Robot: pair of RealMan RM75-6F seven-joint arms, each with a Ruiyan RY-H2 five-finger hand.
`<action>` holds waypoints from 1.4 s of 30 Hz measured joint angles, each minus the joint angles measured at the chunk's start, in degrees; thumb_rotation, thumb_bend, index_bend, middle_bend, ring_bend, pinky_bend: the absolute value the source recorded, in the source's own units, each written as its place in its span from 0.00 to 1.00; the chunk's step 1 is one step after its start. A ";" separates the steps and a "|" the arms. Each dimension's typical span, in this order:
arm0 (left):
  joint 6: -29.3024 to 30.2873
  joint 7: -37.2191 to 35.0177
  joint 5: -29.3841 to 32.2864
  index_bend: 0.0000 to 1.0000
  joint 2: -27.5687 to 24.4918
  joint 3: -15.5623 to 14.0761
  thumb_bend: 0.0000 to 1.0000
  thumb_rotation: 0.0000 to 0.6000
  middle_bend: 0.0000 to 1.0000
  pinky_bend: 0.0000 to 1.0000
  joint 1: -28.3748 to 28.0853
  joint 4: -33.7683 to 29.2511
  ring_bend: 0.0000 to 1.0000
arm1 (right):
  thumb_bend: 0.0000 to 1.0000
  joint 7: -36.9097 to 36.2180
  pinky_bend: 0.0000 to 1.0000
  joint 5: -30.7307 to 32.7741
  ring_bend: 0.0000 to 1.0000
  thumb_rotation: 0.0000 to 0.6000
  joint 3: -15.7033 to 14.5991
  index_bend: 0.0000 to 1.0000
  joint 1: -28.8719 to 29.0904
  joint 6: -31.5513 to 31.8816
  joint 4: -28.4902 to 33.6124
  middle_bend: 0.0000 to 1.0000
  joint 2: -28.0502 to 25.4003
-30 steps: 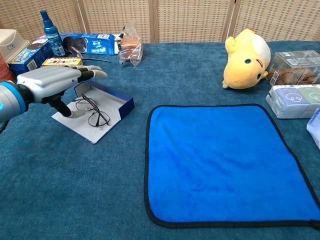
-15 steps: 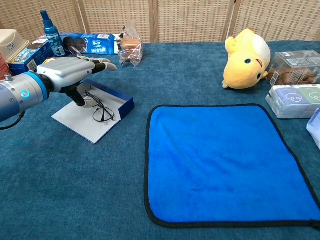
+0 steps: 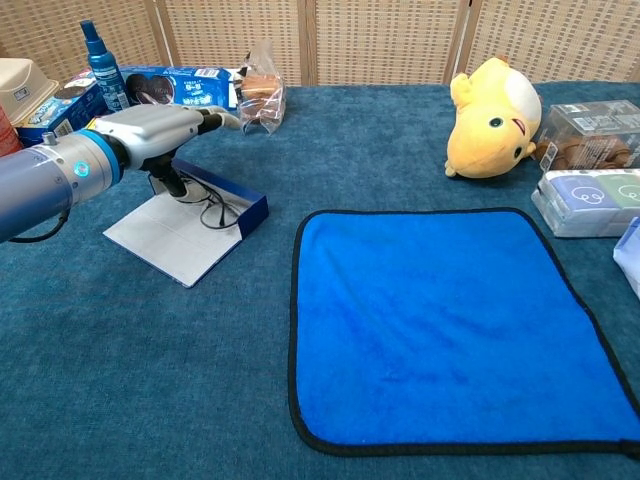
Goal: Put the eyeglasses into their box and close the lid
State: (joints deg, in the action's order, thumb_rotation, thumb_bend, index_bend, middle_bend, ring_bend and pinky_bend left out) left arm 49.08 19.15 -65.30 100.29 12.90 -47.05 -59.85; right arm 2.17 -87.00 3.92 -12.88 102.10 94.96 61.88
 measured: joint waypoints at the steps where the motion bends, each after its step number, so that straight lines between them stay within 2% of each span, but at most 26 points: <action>1: -0.02 -0.02 0.14 0.04 0.14 0.16 0.29 1.00 0.00 0.00 -0.17 0.14 0.00 | 0.28 0.05 0.11 0.01 0.06 1.00 0.01 0.15 0.00 0.00 0.01 0.16 -0.01; 8: -1.06 0.01 1.13 0.04 -0.94 0.07 0.29 1.00 0.00 0.00 -0.24 -1.71 0.00 | 0.28 -0.05 0.11 0.02 0.06 1.00 0.04 0.15 -0.27 0.42 0.16 0.16 -0.21; 19: -5.31 2.55 6.50 0.05 -9.55 -1.39 0.29 1.00 0.02 0.00 0.61 -14.50 0.00 | 0.28 -0.03 0.11 -0.51 0.06 1.00 -0.02 0.15 -0.13 0.45 0.25 0.16 -0.10; 24: -7.96 2.53 9.09 0.07 -13.73 -1.85 0.30 1.00 0.09 0.00 0.19 -19.16 0.00 | 0.28 0.13 0.11 -0.74 0.06 1.00 -0.02 0.15 -0.19 0.67 0.45 0.16 -0.15; 29: -9.99 3.25 11.91 0.09 -15.36 -2.71 0.30 1.00 0.13 0.00 -1.29 -20.91 0.00 | 0.28 0.26 0.11 -0.88 0.06 1.00 -0.03 0.15 -0.39 1.12 0.54 0.16 -0.08; 36: -11.97 4.67 16.32 0.08 -16.21 -4.38 0.30 0.92 0.13 0.00 -3.34 -21.59 0.00 | 0.28 0.26 0.11 -1.18 0.06 1.00 -0.11 0.15 -0.73 1.74 0.53 0.16 -0.10; 42: -12.93 5.64 19.87 0.10 -17.59 -5.78 0.30 0.89 0.17 0.00 -5.23 -22.64 0.03 | 0.28 0.22 0.11 -1.33 0.06 1.00 -0.20 0.14 -1.04 2.24 0.46 0.16 0.13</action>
State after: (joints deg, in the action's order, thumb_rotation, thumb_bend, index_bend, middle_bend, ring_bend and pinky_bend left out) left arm 36.16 24.79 -45.43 82.70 7.13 -52.28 -82.49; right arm 2.39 -88.33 3.72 -13.92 104.34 95.42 62.01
